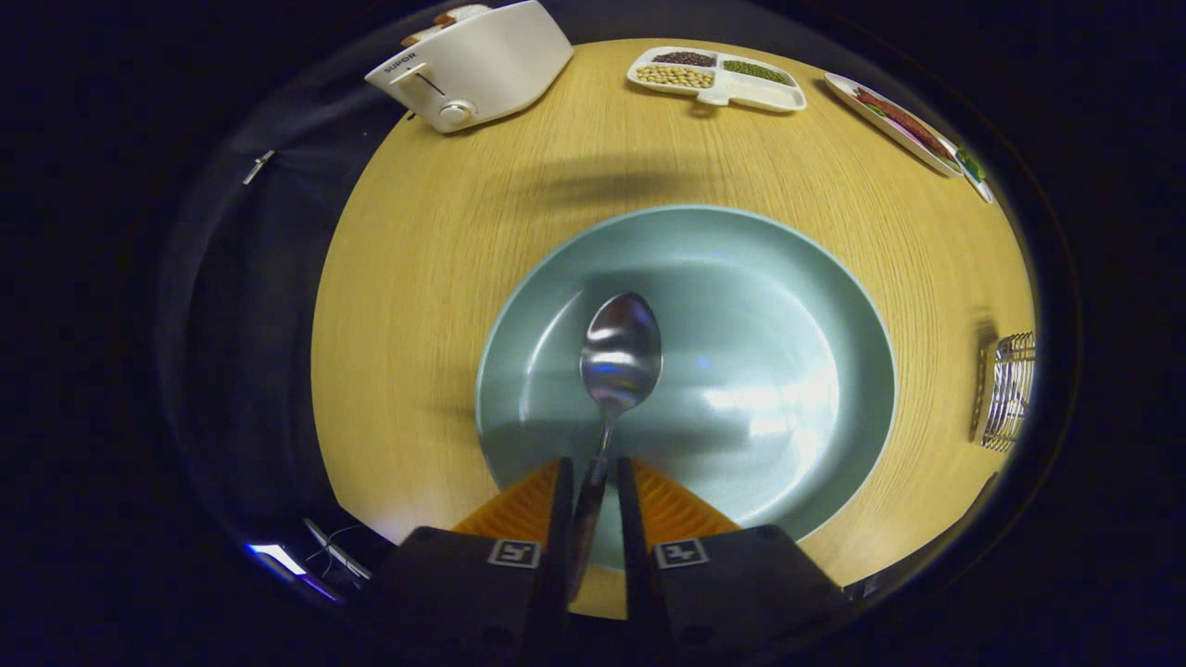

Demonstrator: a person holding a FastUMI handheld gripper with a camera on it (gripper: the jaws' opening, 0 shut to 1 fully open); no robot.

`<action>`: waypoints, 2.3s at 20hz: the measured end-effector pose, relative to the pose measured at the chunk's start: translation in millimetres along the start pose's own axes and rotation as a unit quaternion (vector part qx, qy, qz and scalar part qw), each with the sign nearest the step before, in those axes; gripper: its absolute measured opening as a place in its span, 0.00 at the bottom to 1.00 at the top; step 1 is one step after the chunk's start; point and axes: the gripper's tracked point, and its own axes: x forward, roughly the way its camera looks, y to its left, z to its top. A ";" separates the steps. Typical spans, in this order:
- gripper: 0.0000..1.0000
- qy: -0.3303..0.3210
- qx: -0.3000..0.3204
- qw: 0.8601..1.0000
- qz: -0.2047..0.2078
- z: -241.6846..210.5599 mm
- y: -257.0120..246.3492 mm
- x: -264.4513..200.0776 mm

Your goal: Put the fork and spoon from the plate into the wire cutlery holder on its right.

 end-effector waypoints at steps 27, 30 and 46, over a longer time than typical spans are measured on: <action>0.08 0.004 -0.101 0.995 0.018 16.6 -227.5 -245.9; 0.08 0.034 -0.128 0.991 -0.023 11.6 -260.5 -245.3; 0.08 0.168 -0.156 0.964 -0.138 30.7 -326.0 -173.2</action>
